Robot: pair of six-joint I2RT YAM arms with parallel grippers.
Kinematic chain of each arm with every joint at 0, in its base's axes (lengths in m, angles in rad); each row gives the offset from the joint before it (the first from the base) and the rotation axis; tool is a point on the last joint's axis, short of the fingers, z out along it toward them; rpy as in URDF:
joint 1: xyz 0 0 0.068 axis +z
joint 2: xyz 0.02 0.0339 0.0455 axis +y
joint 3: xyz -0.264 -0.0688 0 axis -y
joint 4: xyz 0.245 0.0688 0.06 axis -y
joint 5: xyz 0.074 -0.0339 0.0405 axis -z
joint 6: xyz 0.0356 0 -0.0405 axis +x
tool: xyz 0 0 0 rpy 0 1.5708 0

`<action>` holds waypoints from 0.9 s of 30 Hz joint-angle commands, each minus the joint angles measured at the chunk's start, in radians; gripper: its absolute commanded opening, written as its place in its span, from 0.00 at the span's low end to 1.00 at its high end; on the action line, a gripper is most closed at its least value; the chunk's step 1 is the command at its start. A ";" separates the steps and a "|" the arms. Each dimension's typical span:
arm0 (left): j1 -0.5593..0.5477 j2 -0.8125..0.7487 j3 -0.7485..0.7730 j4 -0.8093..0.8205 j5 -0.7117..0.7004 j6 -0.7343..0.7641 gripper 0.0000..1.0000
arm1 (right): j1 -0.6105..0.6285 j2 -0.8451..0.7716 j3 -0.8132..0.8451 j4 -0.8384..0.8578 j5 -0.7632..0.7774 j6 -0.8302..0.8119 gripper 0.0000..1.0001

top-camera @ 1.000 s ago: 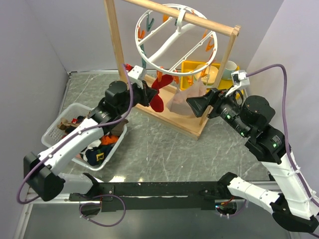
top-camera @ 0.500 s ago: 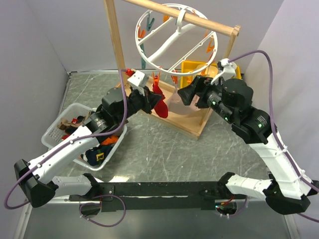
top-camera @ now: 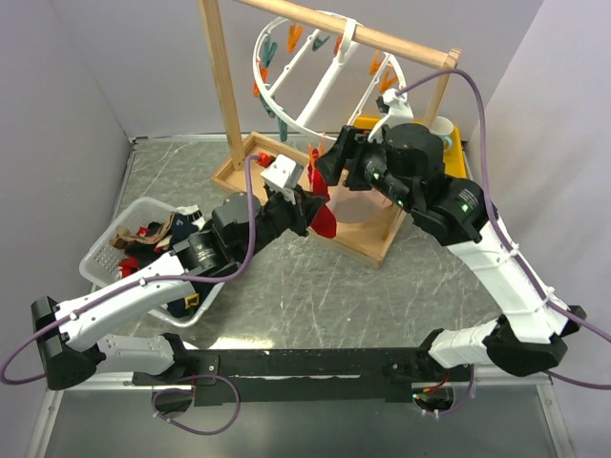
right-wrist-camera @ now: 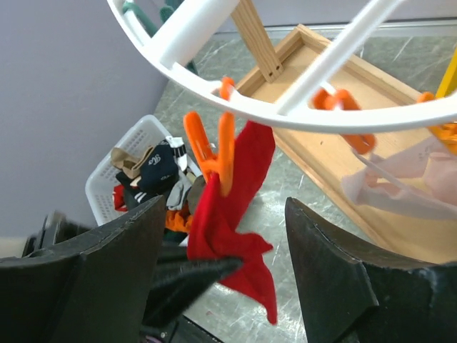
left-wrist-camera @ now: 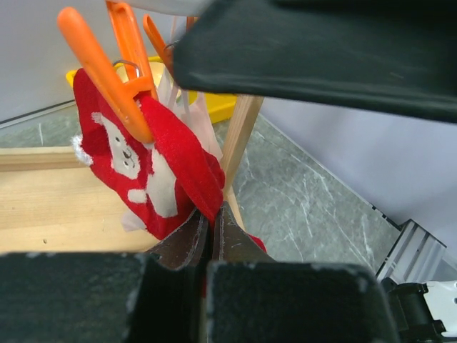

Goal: Remove the socks clipped to the hanger

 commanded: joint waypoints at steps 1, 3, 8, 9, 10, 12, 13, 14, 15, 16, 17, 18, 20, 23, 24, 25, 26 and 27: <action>-0.043 0.000 0.016 0.058 -0.103 0.025 0.01 | 0.019 0.054 0.110 -0.045 0.048 -0.021 0.75; -0.054 0.006 0.016 0.062 -0.112 0.025 0.01 | 0.030 0.073 0.142 -0.062 0.068 -0.029 0.79; -0.085 0.020 0.039 0.053 -0.138 0.045 0.01 | 0.048 0.134 0.210 -0.101 0.143 -0.052 0.79; -0.088 0.023 0.042 0.052 -0.146 0.048 0.01 | 0.051 0.140 0.211 -0.100 0.161 -0.061 0.78; -0.093 0.026 0.047 0.053 -0.149 0.049 0.01 | 0.055 0.147 0.208 -0.094 0.166 -0.062 0.77; -0.100 0.029 0.048 0.053 -0.147 0.049 0.01 | 0.058 0.153 0.199 -0.079 0.171 -0.061 0.74; -0.102 0.031 0.050 0.053 -0.146 0.048 0.01 | 0.058 0.162 0.201 -0.080 0.171 -0.059 0.73; -0.106 0.031 0.051 0.052 -0.146 0.045 0.01 | 0.059 0.167 0.204 -0.079 0.174 -0.058 0.72; -0.108 0.033 0.051 0.052 -0.146 0.045 0.01 | 0.058 0.168 0.202 -0.074 0.175 -0.059 0.70; -0.109 0.033 0.051 0.052 -0.149 0.043 0.01 | 0.061 0.173 0.199 -0.069 0.174 -0.058 0.70; -0.114 0.031 0.051 0.049 -0.152 0.043 0.01 | 0.059 0.173 0.193 -0.063 0.174 -0.059 0.68; -0.117 0.031 0.050 0.047 -0.155 0.043 0.01 | 0.061 0.171 0.187 -0.057 0.174 -0.061 0.66; -0.122 0.022 0.044 0.049 -0.161 0.042 0.01 | 0.059 0.164 0.170 -0.036 0.178 -0.062 0.60; -0.126 0.008 0.031 0.049 -0.164 0.036 0.01 | 0.061 0.151 0.159 -0.019 0.183 -0.070 0.42; -0.128 0.007 0.027 0.047 -0.163 0.033 0.01 | 0.061 0.147 0.156 -0.017 0.183 -0.073 0.38; -0.128 0.002 0.024 0.046 -0.163 0.026 0.01 | 0.059 0.144 0.153 -0.013 0.183 -0.075 0.33; -0.129 -0.006 0.019 0.046 -0.164 0.023 0.01 | 0.059 0.139 0.147 -0.006 0.180 -0.078 0.28; -0.129 -0.010 0.008 0.046 -0.164 0.020 0.01 | 0.059 0.130 0.142 0.000 0.178 -0.081 0.26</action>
